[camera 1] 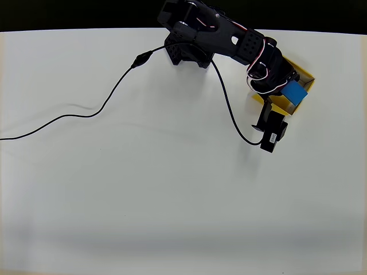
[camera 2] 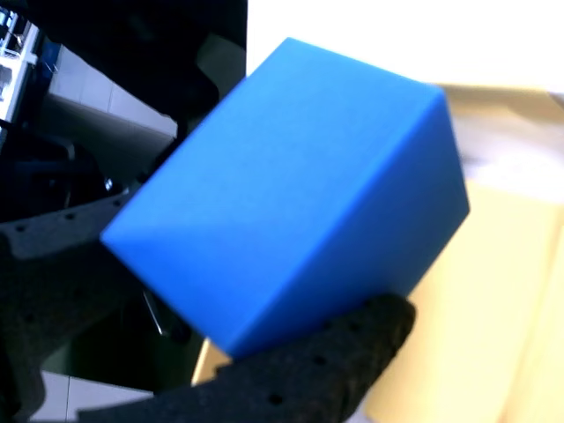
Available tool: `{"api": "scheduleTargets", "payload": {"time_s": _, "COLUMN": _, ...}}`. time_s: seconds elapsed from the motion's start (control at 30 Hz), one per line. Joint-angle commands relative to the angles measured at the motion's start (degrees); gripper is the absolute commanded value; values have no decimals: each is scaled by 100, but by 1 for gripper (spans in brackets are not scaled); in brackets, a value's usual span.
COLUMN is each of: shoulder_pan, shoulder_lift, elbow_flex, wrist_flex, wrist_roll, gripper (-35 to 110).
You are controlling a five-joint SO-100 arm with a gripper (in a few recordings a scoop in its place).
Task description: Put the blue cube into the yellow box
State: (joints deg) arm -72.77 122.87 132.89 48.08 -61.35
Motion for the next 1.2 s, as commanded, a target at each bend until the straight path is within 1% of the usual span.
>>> {"api": "scheduleTargets", "payload": {"time_s": 0.0, "shoulder_pan": -158, "shoulder_lift": 132, "elbow_flex": -105, "wrist_flex": -167, "wrist_roll": 44, "gripper": 24}}
{"api": "scheduleTargets", "payload": {"time_s": 0.2, "shoulder_pan": -141, "shoulder_lift": 167, "elbow_flex": 211, "wrist_flex": -281, "wrist_roll": 88, "gripper": 29}}
{"api": "scheduleTargets", "payload": {"time_s": 0.4, "shoulder_pan": -53, "shoulder_lift": 149, "elbow_flex": 202, "wrist_flex": -352, "wrist_roll": 35, "gripper": 31}}
{"api": "scheduleTargets", "payload": {"time_s": 0.6, "shoulder_pan": 439, "shoulder_lift": 396, "elbow_flex": -510, "wrist_flex": -396, "wrist_roll": -554, "gripper": 32}}
{"api": "scheduleTargets", "payload": {"time_s": 0.73, "shoulder_pan": 826, "shoulder_lift": 650, "elbow_flex": -1239, "wrist_flex": -211, "wrist_roll": -1134, "gripper": 29}}
{"api": "scheduleTargets", "payload": {"time_s": 0.83, "shoulder_pan": 1248, "shoulder_lift": 914, "elbow_flex": -1441, "wrist_flex": -185, "wrist_roll": -1556, "gripper": 22}}
{"api": "scheduleTargets", "payload": {"time_s": 0.93, "shoulder_pan": 1969, "shoulder_lift": 1125, "elbow_flex": -1345, "wrist_flex": -439, "wrist_roll": -1925, "gripper": 15}}
{"api": "scheduleTargets", "payload": {"time_s": 1.07, "shoulder_pan": 3006, "shoulder_lift": 1345, "elbow_flex": -721, "wrist_flex": -1046, "wrist_roll": -2479, "gripper": 8}}
{"api": "scheduleTargets", "payload": {"time_s": 1.17, "shoulder_pan": 3700, "shoulder_lift": 1705, "elbow_flex": 105, "wrist_flex": -1600, "wrist_roll": -2830, "gripper": 4}}
